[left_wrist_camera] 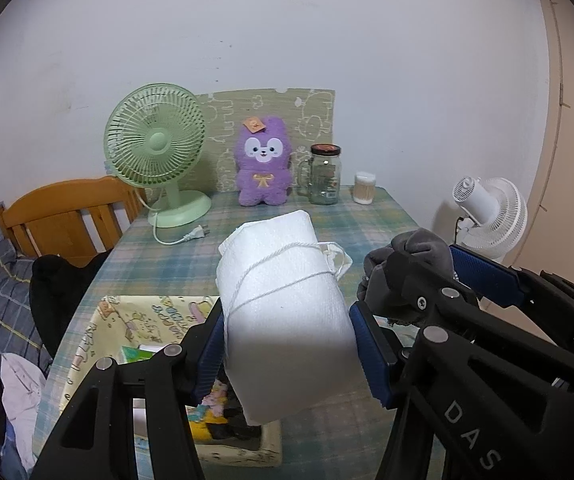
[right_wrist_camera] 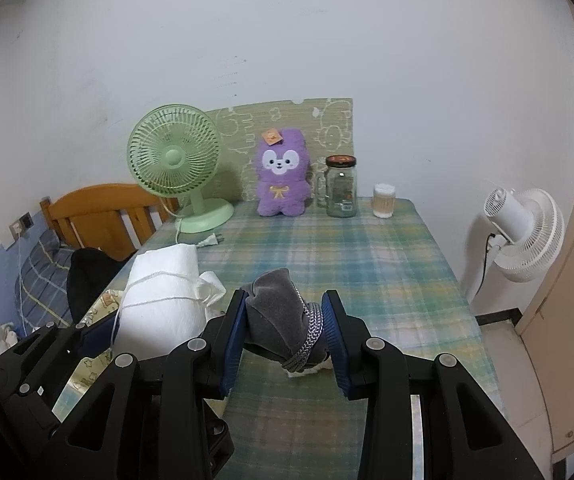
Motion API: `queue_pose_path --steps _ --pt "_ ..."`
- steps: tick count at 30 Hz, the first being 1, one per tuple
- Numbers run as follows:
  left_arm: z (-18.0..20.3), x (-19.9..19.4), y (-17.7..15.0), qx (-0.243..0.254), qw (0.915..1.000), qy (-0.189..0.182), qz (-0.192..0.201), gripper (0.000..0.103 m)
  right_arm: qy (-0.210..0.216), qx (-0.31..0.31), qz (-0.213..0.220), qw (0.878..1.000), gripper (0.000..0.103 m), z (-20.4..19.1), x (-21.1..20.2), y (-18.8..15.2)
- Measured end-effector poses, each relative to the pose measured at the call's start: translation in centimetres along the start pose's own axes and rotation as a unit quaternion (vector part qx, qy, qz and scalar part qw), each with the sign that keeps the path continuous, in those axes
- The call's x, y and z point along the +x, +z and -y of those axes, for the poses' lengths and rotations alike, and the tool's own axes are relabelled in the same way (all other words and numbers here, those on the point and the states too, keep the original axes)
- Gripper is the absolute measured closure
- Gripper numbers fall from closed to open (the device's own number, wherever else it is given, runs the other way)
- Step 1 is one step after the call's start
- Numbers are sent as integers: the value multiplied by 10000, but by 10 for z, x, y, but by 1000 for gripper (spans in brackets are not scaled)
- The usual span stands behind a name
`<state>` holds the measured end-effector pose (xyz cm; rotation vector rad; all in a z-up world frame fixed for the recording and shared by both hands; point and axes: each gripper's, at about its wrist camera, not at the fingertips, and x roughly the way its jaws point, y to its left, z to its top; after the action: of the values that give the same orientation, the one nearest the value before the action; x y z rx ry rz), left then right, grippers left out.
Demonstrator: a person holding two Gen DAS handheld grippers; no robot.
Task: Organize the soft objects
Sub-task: 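Lift and carry white cloth with left tool while right tool carries grey sock to box, then lower white cloth into box and open left tool while right tool releases grey sock inside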
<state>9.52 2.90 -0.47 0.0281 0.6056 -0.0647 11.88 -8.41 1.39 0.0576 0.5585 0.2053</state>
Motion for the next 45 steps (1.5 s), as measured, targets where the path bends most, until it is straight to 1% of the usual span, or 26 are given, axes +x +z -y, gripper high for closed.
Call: queue_pose_path --steps 14,20,25,29,34,43,45 --pt "-33 -1 2 -131 9998 124 75 41 129 -282 47 9995 62 -34 11 9" --pt "-51 3 0 -190 9997 159 60 41 222 -329 -36 9992 62 -49 20 8" --pt "-65 6 -1 -238 9996 113 81 41 224 -415 -61 9989 62 -61 25 9" --pt "-74 8 -3 -263 9995 145 100 41 246 -472 -93 9985 62 -71 31 9" --pt "-88 11 -8 -330 9992 208 37 41 319 -568 -200 9977 62 -85 41 5" --pt "-110 22 -18 -381 9984 353 -210 40 459 -720 -423 9954 62 -107 57 -3" --pt "-114 24 -21 -401 9982 370 -249 38 484 -731 -481 9950 62 -111 62 -6"
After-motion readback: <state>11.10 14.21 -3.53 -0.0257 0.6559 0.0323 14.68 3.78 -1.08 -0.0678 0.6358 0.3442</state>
